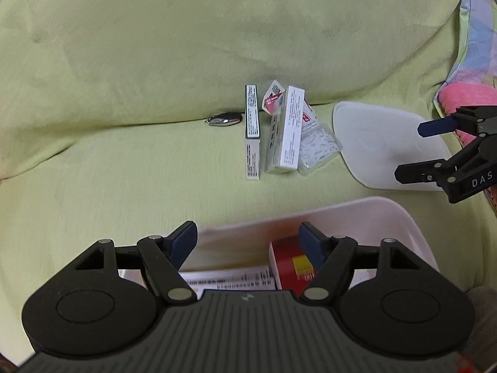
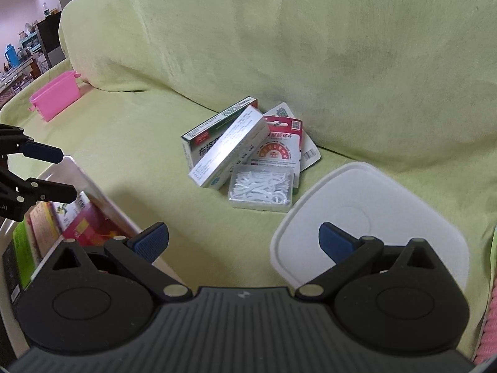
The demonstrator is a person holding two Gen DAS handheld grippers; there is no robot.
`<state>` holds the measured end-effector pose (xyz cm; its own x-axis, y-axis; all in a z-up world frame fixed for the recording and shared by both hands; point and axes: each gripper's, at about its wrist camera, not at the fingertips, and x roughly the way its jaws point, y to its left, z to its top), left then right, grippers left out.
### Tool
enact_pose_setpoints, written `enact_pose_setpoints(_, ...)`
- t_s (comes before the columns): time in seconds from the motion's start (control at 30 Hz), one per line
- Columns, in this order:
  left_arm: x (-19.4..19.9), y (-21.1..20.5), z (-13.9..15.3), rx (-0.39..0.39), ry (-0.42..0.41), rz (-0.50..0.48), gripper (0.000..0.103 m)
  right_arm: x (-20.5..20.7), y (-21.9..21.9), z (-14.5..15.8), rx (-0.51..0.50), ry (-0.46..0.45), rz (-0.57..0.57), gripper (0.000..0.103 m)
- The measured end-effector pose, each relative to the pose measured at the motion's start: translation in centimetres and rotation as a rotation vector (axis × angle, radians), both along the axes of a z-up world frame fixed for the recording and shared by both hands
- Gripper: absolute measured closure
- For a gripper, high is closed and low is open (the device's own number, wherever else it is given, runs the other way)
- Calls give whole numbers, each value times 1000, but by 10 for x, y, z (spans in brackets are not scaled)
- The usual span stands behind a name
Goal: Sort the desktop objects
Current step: 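Close the left gripper on the upright green-and-orange medicine box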
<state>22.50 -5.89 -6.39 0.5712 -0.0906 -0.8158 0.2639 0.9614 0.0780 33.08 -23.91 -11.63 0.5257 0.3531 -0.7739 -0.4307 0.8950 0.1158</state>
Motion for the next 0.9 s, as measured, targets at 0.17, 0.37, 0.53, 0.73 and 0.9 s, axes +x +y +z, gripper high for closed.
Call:
enact_pose_setpoints(0.17,21,-5,-6,8,-1,-27,30,13,-2,-4,7,-5,-1,1)
enact_pose_setpoints(0.37,64,-15,-15,21,-7,-58,30,25,-4,-7,15,-10,-3,1)
enact_pose_setpoints(0.53,109,-26,-27,35,-7,-99,30,36,-8,-10,19,-10,-17,1)
enact_pose_setpoints(0.73,154,-34,-48,6,37,-112,30,45,-18,-17,34,-1,-48,1)
enact_pose_setpoints(0.9,184,-39,-75,43,84,-102,31,47,-26,-24,51,12,-73,1)
